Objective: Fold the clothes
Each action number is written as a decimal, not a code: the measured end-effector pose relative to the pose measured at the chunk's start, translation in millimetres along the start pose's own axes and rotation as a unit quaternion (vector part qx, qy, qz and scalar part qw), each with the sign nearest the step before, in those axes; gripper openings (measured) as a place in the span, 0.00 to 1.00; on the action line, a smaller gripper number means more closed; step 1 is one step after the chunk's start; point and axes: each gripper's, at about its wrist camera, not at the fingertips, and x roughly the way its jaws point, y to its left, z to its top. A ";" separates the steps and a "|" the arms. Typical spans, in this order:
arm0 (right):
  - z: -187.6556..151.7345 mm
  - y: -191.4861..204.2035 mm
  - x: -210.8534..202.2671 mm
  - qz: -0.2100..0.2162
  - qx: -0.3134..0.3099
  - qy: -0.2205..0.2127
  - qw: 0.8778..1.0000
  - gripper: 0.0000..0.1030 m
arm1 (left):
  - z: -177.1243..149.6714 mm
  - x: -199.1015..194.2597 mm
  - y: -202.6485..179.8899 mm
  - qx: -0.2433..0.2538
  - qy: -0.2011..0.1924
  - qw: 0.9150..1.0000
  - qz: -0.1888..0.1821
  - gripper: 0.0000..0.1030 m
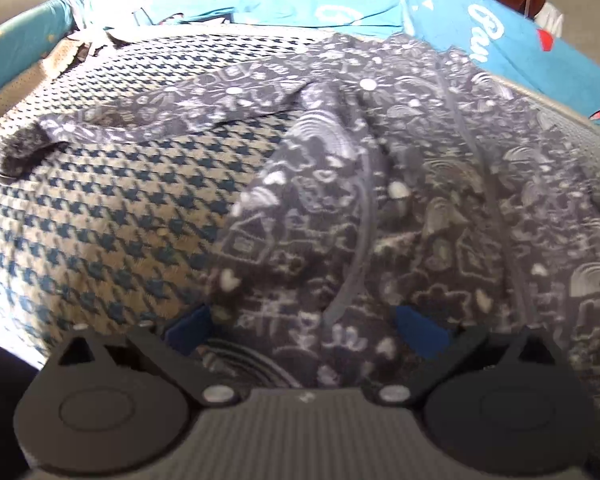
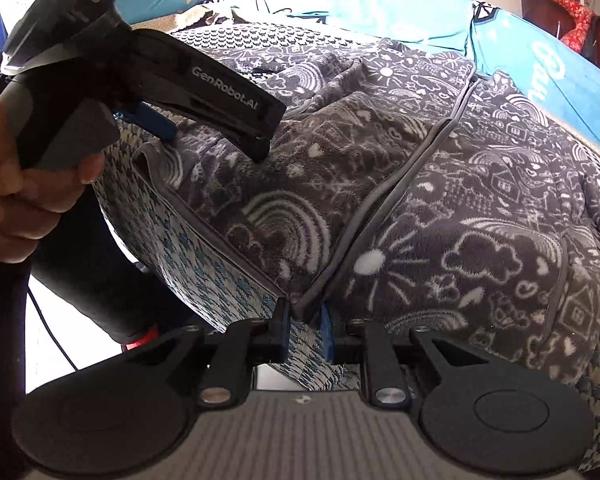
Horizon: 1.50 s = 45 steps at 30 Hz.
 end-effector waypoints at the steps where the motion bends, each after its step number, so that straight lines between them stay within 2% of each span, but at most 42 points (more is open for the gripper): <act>1: -0.2 -0.5 0.0 0.000 0.002 0.000 1.000 0.17 | -0.1 1.8 0.6 -0.001 0.001 1.000 0.020 1.00; 5: 3.8 -7.0 -5.8 0.007 0.017 -0.009 1.000 0.18 | 0.9 5.8 19.2 -0.052 0.020 0.998 -0.004 1.00; 10: 9.5 -13.1 -19.5 0.018 0.037 -0.022 0.999 0.19 | 2.2 0.5 14.6 -0.034 0.006 0.999 0.003 1.00; 16: 14.1 -19.6 -31.7 0.032 0.048 -0.034 0.998 0.19 | 13.5 -9.0 16.7 -0.035 -0.019 0.999 -0.026 1.00; 23: 19.8 -30.0 -40.8 0.056 0.044 -0.043 0.997 0.20 | 42.4 -2.0 10.7 -0.020 -0.038 0.999 -0.012 1.00; 25: 22.8 -36.0 -41.5 0.068 0.053 -0.049 0.995 0.23 | 53.6 3.9 9.0 -0.015 -0.045 0.999 -0.012 1.00; 35: 26.6 -40.1 -21.4 0.076 0.062 -0.049 0.994 0.23 | 87.4 41.9 -0.2 0.000 -0.036 0.999 -0.002 1.00; 40: 26.3 -42.6 -13.8 0.082 0.073 -0.043 0.993 0.23 | 96.8 58.0 -6.8 0.011 -0.031 0.999 0.017 1.00; 45: 26.3 -42.9 -9.9 0.084 0.075 -0.039 0.993 0.23 | 100.6 63.5 -5.5 0.003 -0.025 1.000 0.007 1.00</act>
